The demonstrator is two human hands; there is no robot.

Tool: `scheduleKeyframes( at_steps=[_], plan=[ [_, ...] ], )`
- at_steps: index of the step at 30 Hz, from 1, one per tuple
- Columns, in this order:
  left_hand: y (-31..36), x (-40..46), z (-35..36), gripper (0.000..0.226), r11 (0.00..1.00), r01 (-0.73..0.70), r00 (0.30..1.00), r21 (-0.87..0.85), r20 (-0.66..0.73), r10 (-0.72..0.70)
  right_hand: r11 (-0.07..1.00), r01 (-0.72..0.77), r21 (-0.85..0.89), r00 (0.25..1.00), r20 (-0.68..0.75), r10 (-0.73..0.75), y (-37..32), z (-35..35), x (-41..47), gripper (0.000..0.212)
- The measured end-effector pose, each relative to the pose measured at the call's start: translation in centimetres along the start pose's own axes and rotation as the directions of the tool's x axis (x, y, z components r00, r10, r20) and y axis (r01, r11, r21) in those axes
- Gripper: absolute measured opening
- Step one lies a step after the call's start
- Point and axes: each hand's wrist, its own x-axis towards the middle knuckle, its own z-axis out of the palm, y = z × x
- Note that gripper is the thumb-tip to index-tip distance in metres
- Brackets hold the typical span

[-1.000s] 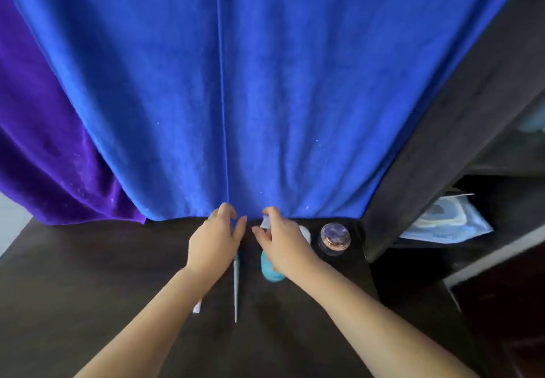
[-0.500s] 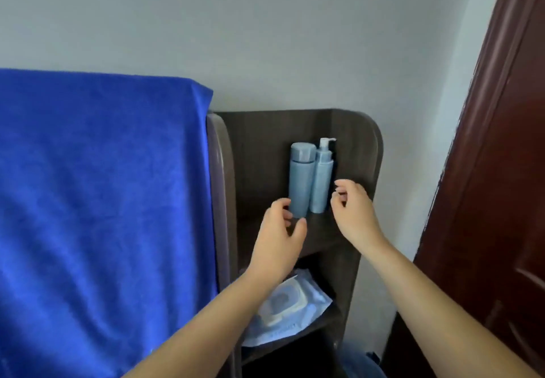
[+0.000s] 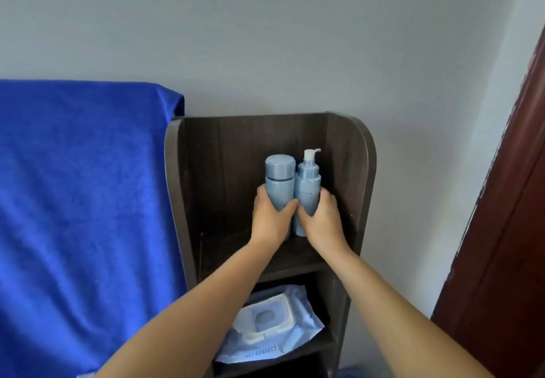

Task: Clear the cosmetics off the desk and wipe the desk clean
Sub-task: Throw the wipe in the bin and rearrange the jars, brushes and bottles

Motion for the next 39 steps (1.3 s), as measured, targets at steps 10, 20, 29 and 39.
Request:
scheduleKeyframes(
  at_steps=[10, 20, 29, 39],
  plan=[
    [2.1, -14.0, -12.9, 0.046, 0.989, -0.096, 0.975, -0.109, 0.188, 0.116, 0.993, 0.092, 0.068, 0.960, 0.258, -0.107, -8.8, -4.0, -11.9, 0.045],
    [-6.6, -23.1, -40.0, 0.047, 0.989, 0.129, 0.991, 0.079, -0.057, -0.124, 0.965, -0.081, 0.251, 0.745, 0.658, -0.108, -15.2, 15.9, -25.8, 0.034],
    [-27.5, -21.8, -59.4, 0.056, 0.840, 0.489, 0.868, 0.234, -0.226, -0.442, 0.971, -0.238, -0.018, 0.715, 0.674, 0.188, -13.6, 45.8, -37.5, 0.042],
    [-34.2, -21.0, -62.3, 0.058, 0.858, 0.495, 0.863, 0.139, -0.195, -0.466, 0.984, -0.093, -0.155, 0.809, 0.564, 0.165, -12.8, 53.9, -41.4, 0.051]
  ],
)
